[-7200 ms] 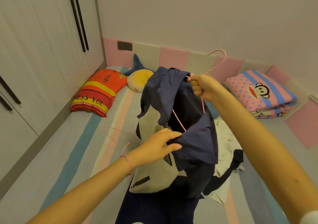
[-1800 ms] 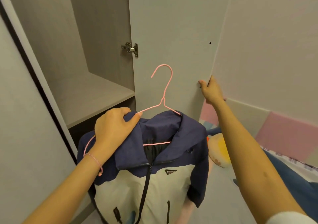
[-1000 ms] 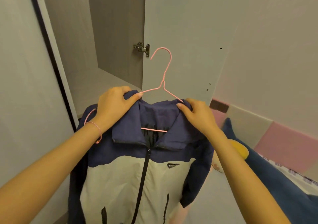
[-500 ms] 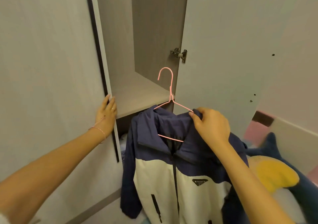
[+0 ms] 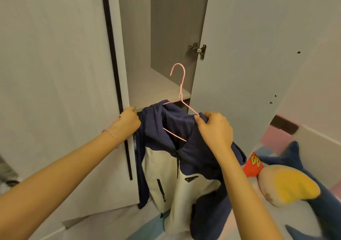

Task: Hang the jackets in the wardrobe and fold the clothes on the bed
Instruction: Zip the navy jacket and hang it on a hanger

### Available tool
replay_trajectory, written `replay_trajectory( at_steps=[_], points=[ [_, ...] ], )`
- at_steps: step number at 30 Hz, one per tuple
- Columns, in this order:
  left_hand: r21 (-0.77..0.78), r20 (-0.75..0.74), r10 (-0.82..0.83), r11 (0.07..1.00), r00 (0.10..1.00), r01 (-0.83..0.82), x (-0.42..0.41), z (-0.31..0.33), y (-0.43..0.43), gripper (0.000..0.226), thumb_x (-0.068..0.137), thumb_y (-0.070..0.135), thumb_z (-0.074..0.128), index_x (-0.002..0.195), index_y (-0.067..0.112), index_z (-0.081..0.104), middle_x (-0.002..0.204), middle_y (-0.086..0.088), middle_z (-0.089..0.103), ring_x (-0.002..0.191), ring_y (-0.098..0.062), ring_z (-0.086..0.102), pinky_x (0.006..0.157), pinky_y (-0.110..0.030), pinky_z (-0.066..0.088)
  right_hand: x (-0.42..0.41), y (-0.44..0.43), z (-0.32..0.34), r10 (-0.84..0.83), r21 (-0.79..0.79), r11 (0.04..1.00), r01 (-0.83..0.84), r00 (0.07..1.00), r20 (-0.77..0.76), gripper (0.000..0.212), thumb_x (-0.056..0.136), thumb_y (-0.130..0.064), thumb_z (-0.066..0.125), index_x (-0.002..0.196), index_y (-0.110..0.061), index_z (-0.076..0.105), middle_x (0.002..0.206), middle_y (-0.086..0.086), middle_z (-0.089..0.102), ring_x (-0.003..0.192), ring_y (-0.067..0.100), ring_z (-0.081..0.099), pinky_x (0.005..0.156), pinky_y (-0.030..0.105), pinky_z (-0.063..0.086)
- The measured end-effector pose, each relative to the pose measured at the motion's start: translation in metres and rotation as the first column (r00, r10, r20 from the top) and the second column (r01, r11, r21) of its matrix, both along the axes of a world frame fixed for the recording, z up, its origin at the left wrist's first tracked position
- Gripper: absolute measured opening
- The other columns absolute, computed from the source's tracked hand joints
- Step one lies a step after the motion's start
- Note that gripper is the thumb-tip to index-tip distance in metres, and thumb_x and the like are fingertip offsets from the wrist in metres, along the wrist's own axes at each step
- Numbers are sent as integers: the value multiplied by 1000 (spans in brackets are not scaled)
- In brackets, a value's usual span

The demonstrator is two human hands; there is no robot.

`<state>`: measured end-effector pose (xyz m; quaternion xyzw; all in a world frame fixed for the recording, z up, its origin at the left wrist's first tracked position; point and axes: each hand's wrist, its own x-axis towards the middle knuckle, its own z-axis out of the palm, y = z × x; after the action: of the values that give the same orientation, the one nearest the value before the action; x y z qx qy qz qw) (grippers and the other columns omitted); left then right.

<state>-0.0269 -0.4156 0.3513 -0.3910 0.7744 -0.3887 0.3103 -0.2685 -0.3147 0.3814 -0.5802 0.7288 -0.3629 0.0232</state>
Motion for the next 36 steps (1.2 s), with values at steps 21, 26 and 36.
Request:
replay_trajectory(
  at_steps=[21, 26, 36],
  points=[
    [214, -23, -296, 931, 955, 294, 182, 32, 336, 21, 87, 15, 59, 108, 14, 61, 105, -6, 63, 100, -27, 59, 89, -40, 48, 176, 232, -22, 34, -31, 999, -33, 999, 13, 37, 92, -36, 56, 60, -24, 45, 55, -8, 43, 52, 7, 41, 47, 22, 25],
    [268, -22, -166, 949, 986, 166, 216, 28, 356, 25, 85, 12, 59, 109, 15, 59, 108, -4, 63, 103, -27, 59, 85, -37, 47, 190, 253, -20, 14, -58, 998, -12, 999, 35, 29, 92, -37, 56, 67, -22, 53, 56, -8, 46, 53, 11, 45, 48, 21, 27],
    [294, -326, 220, 948, 919, -123, 204, 30, 363, 19, 88, 32, 56, 104, 22, 52, 93, 7, 55, 94, -17, 58, 73, -30, 36, 207, 240, -13, 25, -77, 997, -23, 999, 28, 24, 93, -38, 55, 77, -21, 63, 61, -6, 52, 61, 17, 52, 49, 20, 29]
  ],
)
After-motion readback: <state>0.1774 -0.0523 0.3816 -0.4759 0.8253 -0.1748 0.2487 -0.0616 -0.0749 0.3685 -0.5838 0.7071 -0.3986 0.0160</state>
